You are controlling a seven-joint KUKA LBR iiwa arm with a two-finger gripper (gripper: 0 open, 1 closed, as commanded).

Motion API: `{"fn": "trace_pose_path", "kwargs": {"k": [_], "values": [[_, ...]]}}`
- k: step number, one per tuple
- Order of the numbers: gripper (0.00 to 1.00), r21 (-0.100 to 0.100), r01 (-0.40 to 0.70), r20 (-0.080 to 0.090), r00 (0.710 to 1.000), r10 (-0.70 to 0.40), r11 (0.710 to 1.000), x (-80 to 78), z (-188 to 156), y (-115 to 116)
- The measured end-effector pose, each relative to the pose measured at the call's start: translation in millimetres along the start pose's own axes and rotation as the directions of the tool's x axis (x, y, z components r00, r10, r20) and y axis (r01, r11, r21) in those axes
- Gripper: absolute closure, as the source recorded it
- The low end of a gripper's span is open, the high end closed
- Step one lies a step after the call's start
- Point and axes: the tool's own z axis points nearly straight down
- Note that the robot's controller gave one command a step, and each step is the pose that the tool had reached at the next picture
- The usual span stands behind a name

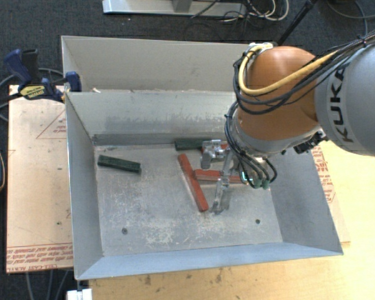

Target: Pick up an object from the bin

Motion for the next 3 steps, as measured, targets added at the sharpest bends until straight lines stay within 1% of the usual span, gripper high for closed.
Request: {"fn": "trace_pose_path", "kwargs": {"k": [1, 2, 3], "values": [[0.0, 0.001, 0.128, 0.001, 0.992, -0.128, 0.992, -38.9, 126, -33], [0.0, 0.002, 0.236, 0.011, 0.972, -0.236, 0.972, -107.3, 176, -56], [1.0, 0.001, 0.236, 0.011, 0.972, -0.236, 0.972, -106.7, 173, -55]]}}
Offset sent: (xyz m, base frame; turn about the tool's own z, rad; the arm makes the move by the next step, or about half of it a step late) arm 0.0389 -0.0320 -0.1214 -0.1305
